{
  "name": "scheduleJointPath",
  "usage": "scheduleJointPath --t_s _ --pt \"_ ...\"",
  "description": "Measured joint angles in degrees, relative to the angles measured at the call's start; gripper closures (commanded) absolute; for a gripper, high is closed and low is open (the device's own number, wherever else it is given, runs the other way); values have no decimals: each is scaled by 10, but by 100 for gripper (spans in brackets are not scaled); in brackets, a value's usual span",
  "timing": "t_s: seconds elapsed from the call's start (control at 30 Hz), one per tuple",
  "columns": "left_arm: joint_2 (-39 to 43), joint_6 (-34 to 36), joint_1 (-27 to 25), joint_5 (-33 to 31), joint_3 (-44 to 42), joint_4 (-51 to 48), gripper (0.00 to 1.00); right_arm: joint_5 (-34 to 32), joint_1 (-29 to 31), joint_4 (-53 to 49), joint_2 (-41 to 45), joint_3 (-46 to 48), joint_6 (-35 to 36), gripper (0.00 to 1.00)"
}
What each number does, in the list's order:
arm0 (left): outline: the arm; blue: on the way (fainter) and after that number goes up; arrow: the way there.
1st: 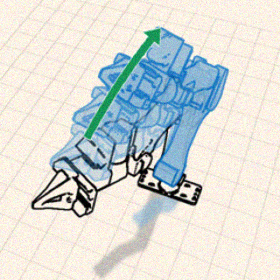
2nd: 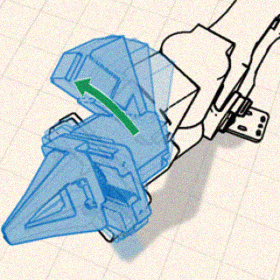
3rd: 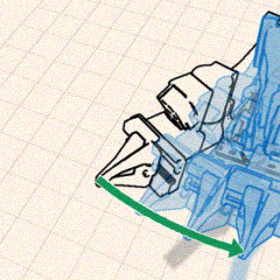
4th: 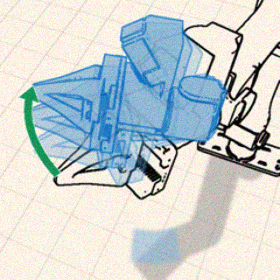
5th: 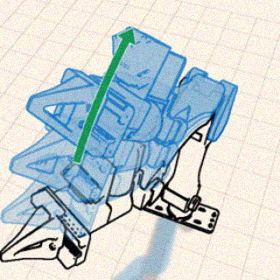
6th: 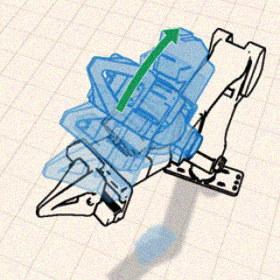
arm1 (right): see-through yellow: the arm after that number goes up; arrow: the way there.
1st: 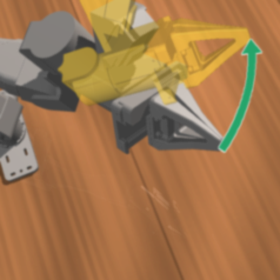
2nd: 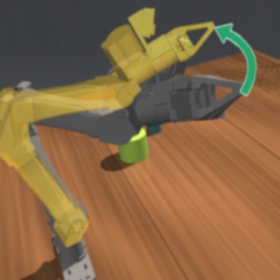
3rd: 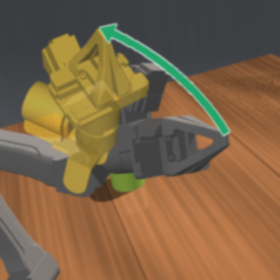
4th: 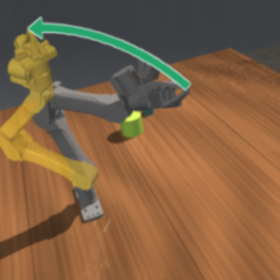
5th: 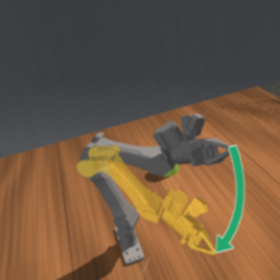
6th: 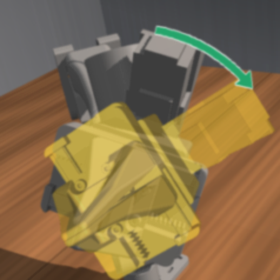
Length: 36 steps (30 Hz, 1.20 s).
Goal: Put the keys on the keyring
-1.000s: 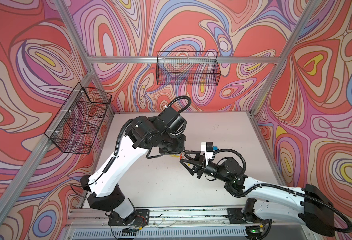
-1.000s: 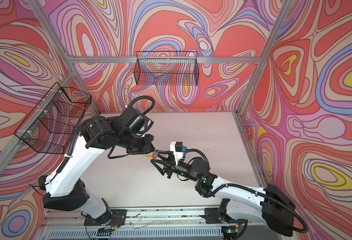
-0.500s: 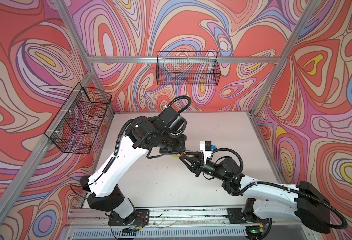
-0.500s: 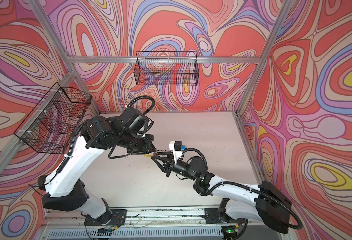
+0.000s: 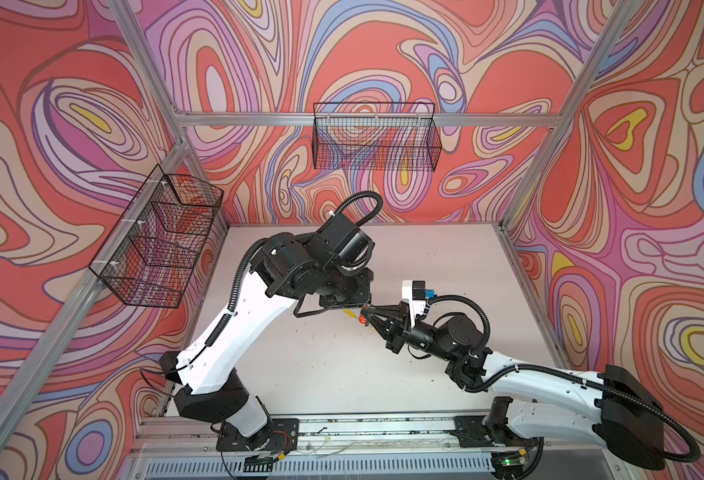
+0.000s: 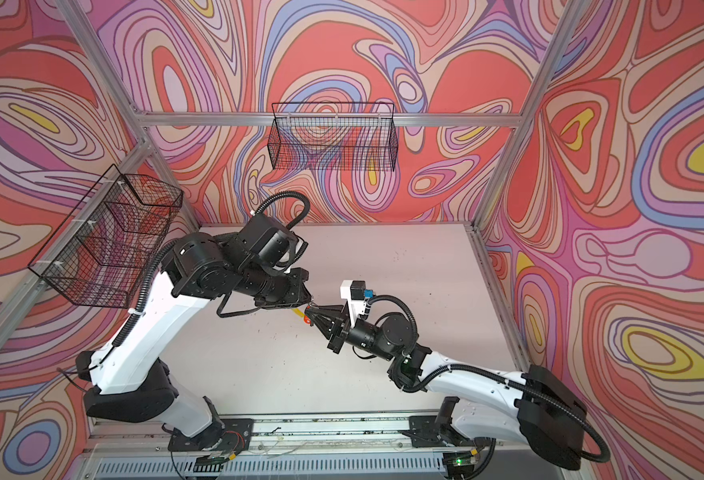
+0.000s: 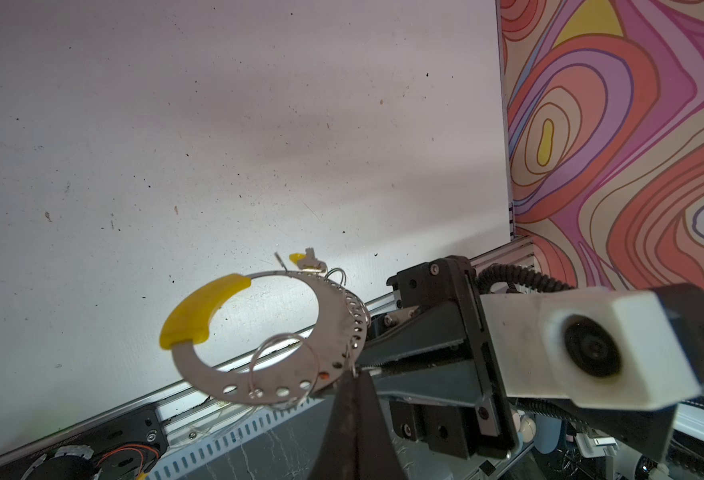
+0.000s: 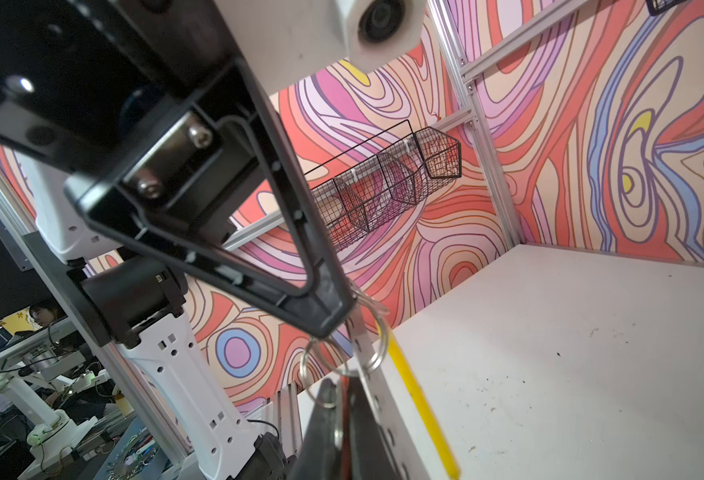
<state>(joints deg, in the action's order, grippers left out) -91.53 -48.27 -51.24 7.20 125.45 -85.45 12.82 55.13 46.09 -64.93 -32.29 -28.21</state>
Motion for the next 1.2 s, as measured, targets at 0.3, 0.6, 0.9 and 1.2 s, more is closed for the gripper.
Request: scheduleJointPath --t_s 0.3,0.6,0.9,1.2 --pt "5 0 3 -23 0 12 100 -35 0 -162 28 -64 -27 100" --pt "10 0 3 -32 -21 37 100 -76 2 -272 43 -100 -50 100" --pt "30 0 3 -33 -46 58 100 -80 2 -291 44 -103 -68 100" --pt "30 8 3 -32 -46 58 100 -80 -4 -333 43 -126 -99 100"
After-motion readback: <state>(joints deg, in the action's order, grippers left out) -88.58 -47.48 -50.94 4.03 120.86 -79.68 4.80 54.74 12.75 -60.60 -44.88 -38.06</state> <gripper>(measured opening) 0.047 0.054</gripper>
